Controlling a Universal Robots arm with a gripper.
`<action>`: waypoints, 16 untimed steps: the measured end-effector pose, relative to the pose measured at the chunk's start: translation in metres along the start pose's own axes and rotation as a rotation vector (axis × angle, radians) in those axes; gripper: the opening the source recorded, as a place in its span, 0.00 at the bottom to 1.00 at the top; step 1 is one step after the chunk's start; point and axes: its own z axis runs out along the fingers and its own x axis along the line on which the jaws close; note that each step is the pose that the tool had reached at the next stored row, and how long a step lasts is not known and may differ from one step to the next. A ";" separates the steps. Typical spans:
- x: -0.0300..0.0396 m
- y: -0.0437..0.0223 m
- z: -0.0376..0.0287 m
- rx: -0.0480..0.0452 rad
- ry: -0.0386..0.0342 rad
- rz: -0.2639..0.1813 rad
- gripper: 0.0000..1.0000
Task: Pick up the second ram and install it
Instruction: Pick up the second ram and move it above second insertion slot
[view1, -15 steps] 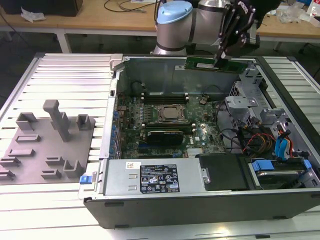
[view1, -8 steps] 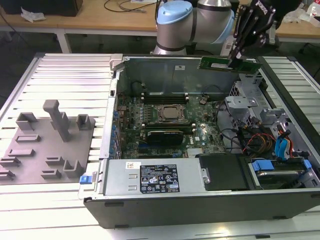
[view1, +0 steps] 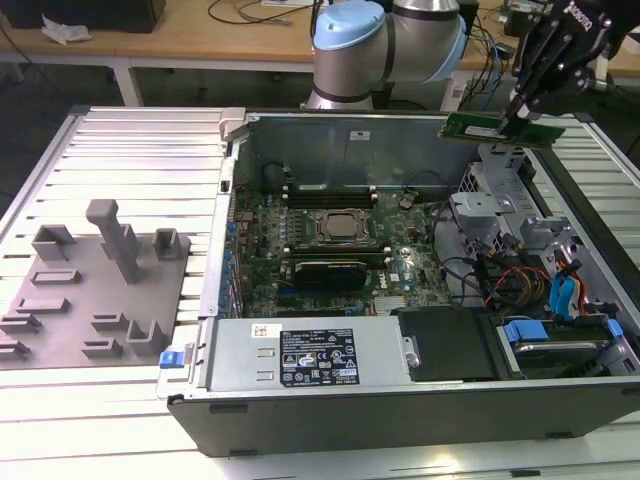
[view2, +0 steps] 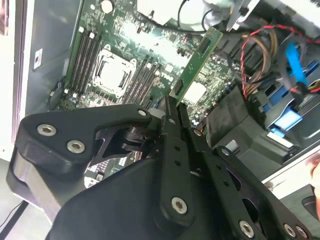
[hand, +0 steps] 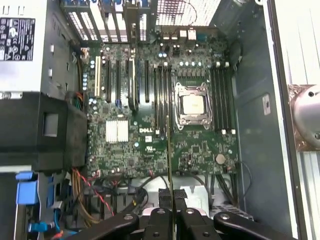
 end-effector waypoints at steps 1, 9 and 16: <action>-0.0002 -0.0030 -0.0005 -0.0012 0.0000 0.000 0.14; -0.0001 0.0123 0.0041 -0.0029 -0.0016 0.000 0.14; -0.0006 0.0627 0.0335 -0.0007 -0.0016 0.000 0.14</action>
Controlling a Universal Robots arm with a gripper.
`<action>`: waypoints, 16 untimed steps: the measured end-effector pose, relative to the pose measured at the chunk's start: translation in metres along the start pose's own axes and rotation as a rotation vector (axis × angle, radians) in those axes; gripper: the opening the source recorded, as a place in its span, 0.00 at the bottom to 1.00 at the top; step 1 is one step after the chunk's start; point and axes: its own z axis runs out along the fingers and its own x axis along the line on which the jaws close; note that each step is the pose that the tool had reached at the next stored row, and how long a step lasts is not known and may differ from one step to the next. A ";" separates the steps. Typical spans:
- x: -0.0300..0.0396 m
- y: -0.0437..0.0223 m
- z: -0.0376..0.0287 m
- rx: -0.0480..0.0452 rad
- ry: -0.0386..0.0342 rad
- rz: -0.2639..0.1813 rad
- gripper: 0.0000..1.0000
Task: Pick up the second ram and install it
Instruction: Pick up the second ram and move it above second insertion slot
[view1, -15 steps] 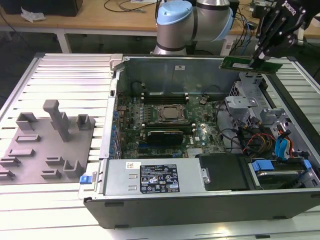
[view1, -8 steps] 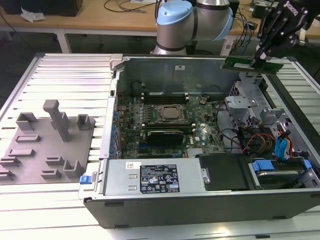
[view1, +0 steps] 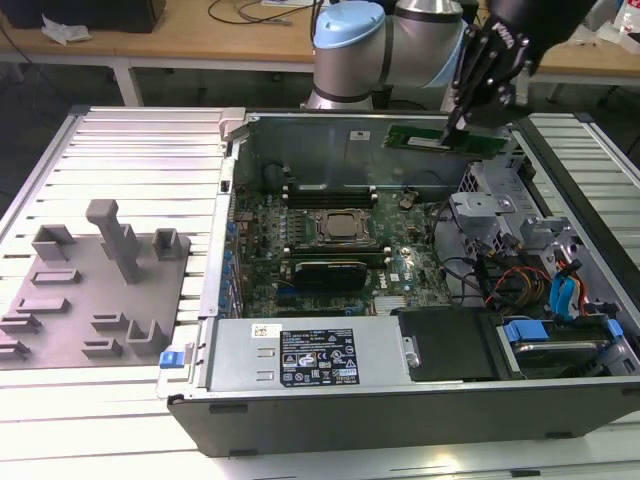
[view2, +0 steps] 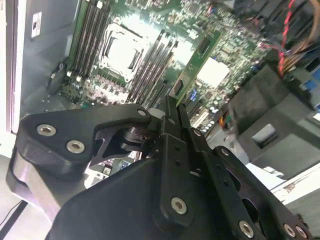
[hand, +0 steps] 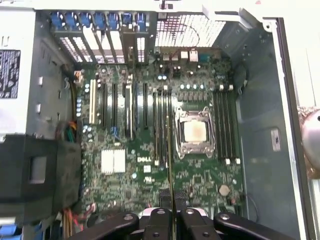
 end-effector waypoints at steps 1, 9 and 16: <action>-0.0015 0.0045 0.0050 0.0000 -0.0001 0.001 0.14; -0.0130 0.0034 0.0312 0.0024 -0.0074 0.041 0.14; -0.0189 0.0231 0.0516 0.0035 -0.0102 0.057 0.14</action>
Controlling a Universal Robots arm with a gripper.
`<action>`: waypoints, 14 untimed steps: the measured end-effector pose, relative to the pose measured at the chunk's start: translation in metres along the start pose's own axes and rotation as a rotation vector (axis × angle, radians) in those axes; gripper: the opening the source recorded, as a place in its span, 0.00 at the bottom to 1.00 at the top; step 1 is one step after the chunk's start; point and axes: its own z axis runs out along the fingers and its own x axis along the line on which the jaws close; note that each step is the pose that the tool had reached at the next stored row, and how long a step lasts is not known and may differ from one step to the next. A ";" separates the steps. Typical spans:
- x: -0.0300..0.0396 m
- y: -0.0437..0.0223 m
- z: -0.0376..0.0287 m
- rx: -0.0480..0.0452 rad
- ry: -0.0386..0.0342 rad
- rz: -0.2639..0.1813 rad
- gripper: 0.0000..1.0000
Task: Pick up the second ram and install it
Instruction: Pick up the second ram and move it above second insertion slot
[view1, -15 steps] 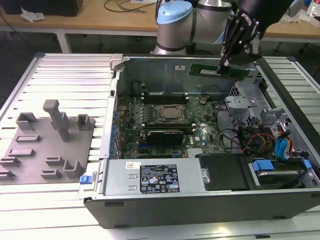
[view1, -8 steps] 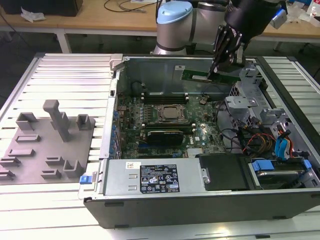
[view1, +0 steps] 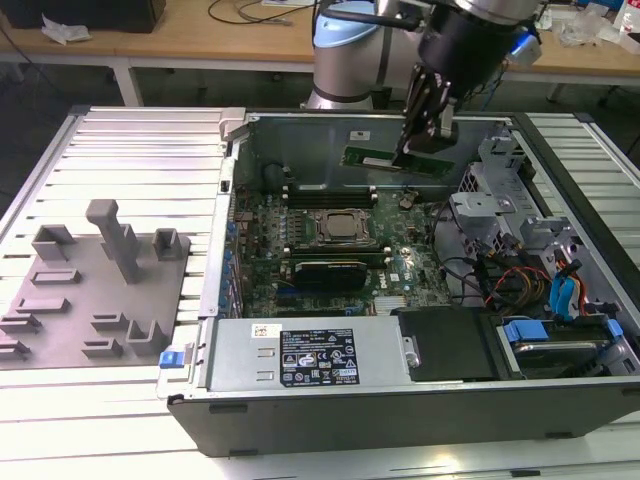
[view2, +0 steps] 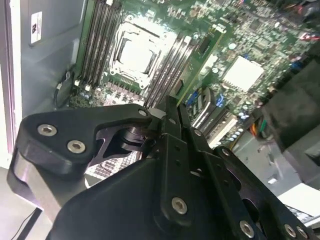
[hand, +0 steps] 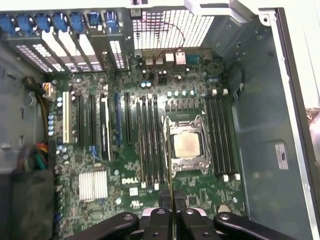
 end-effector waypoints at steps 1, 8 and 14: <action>-0.0005 0.0030 0.0027 0.0001 -0.0002 0.001 0.14; -0.0090 0.0135 0.0163 0.0001 -0.0004 0.003 0.14; -0.0089 0.0135 0.0170 0.0895 -0.0026 -0.003 0.14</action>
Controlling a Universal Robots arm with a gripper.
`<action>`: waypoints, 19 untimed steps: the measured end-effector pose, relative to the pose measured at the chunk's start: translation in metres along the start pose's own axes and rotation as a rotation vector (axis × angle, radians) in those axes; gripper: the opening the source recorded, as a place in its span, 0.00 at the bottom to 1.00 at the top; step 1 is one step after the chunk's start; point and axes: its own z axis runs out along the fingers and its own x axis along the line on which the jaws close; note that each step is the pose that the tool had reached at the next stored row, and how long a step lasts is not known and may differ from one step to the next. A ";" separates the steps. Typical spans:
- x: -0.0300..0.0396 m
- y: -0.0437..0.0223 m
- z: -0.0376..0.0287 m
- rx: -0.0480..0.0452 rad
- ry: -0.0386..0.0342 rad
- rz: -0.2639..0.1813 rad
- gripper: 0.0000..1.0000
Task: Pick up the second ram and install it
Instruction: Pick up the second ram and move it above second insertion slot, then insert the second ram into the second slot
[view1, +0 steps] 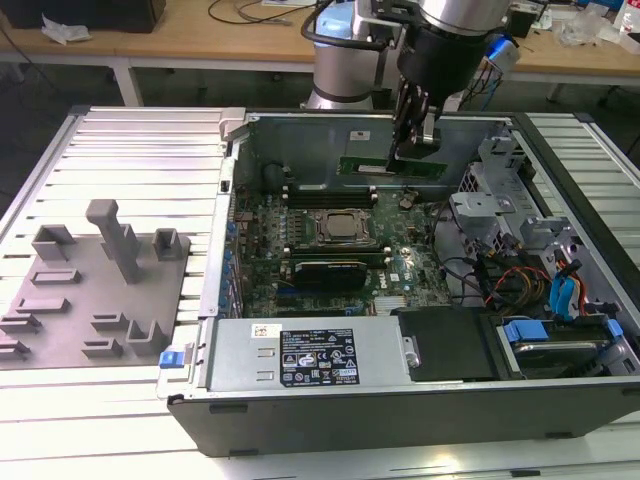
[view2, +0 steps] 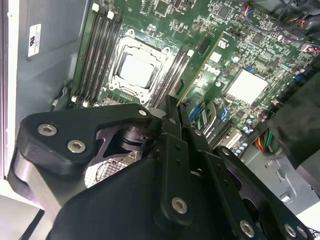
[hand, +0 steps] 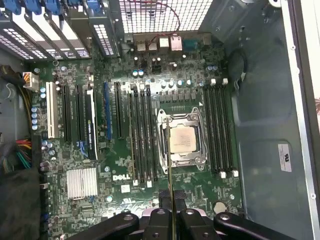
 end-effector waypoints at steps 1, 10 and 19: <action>0.0000 0.0000 0.0000 0.0002 0.0000 0.000 0.14; 0.0000 0.0001 0.0002 0.0016 -0.0001 0.000 0.14; 0.0008 -0.0008 0.0122 0.0016 -0.0001 0.000 0.14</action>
